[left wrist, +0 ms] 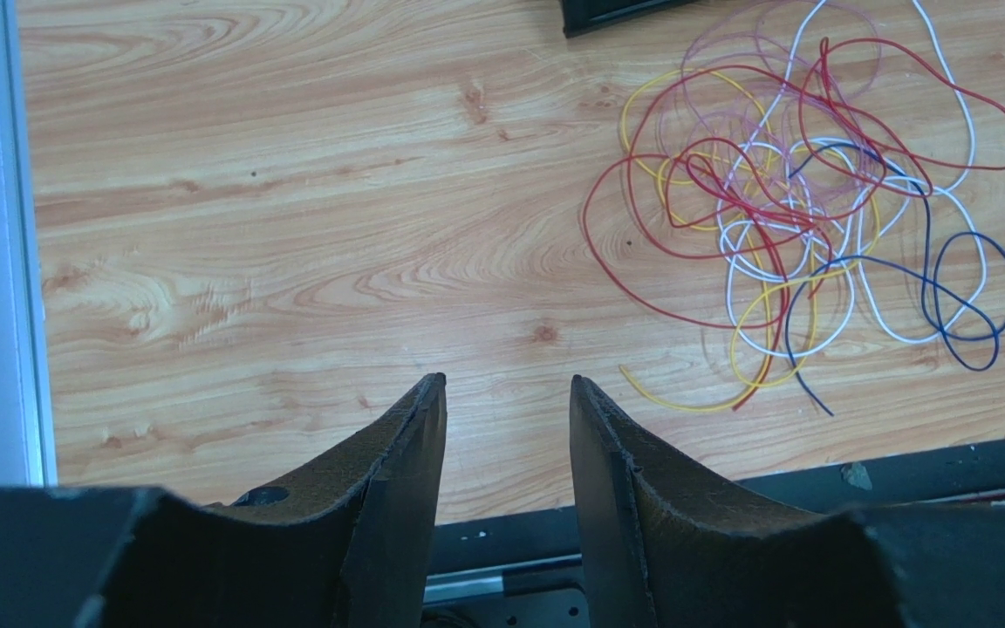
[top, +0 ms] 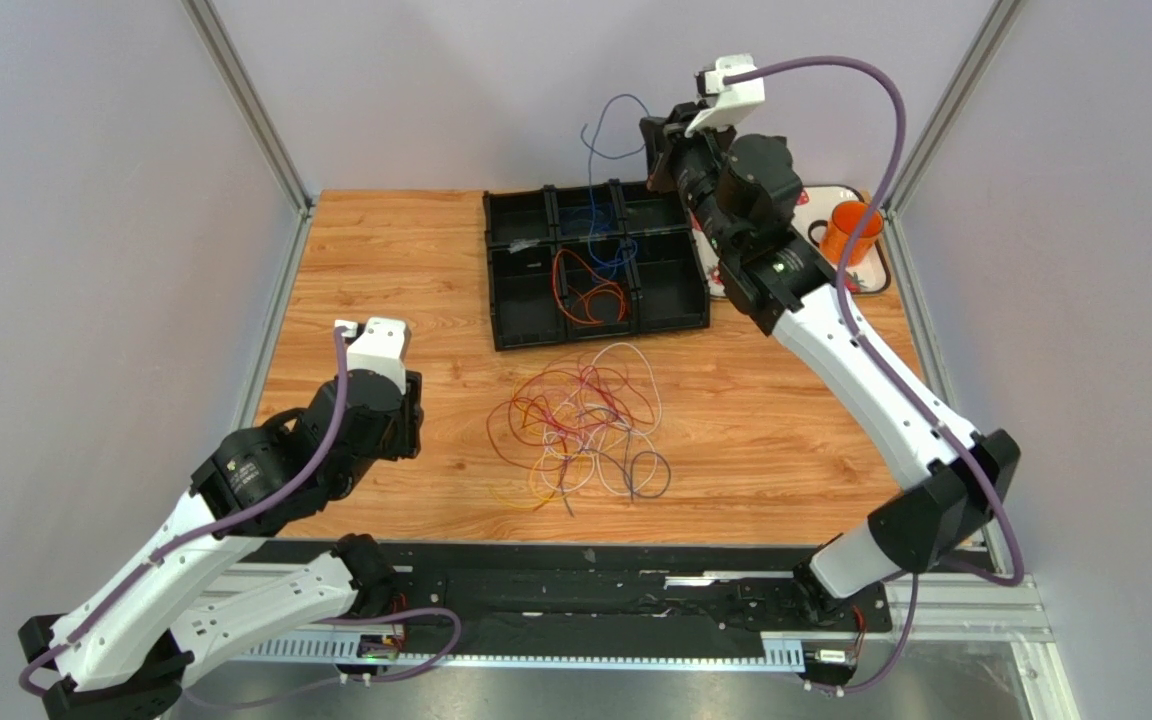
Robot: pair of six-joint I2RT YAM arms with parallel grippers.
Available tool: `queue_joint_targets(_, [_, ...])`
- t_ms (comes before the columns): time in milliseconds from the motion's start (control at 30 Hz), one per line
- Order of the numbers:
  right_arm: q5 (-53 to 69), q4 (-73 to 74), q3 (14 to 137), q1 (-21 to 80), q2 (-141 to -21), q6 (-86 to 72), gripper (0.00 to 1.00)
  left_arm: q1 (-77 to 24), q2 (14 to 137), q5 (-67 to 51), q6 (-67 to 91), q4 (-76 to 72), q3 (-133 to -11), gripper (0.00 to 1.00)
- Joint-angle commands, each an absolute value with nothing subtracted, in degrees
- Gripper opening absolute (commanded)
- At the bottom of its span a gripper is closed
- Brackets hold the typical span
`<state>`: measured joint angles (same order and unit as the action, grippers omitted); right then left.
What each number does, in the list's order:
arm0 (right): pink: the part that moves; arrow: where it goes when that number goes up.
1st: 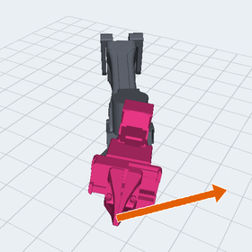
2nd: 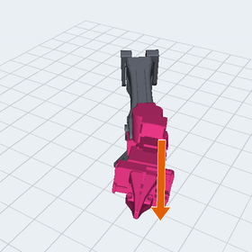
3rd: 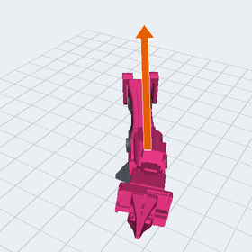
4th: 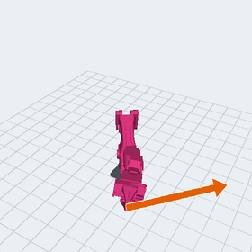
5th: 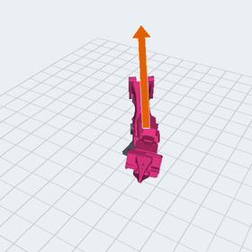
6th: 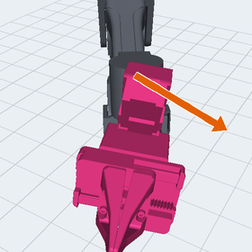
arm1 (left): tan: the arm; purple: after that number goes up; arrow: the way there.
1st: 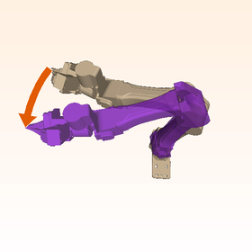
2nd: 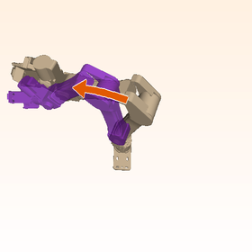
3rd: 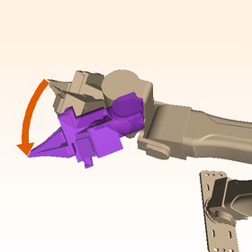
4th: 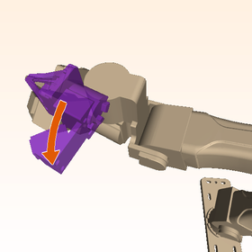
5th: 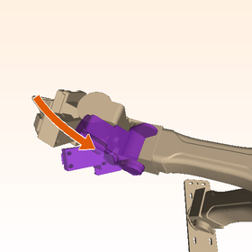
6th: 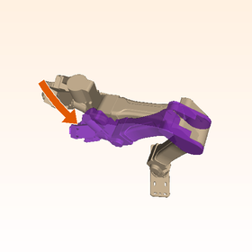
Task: Untangle the cables
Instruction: Place the cable in the bin.
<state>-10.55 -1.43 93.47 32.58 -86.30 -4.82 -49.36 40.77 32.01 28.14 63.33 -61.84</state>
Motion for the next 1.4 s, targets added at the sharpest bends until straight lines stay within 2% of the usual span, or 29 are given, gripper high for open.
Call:
queue_joint_targets(0, [-12.7,-1.1,95.9,28.7,-89.3,-8.0,0.0,-49.4,41.0,32.1,27.3,61.7,-61.6,0.49])
queue_joint_targets(633, [-15.6,-3.0,109.7,22.9,-109.9,-5.8,0.0,-49.4,42.4,32.2,27.3,61.8,-61.6,0.49])
queue_joint_targets(1167, [-14.0,-4.7,119.2,22.0,-119.0,-5.6,0.0,-49.3,44.3,32.1,27.4,61.9,-61.7,0.49])
queue_joint_targets(1367, [-13.7,-4.7,117.5,20.6,-121.8,-7.8,0.0,-49.3,44.8,32.1,27.4,61.9,-61.7,0.49])
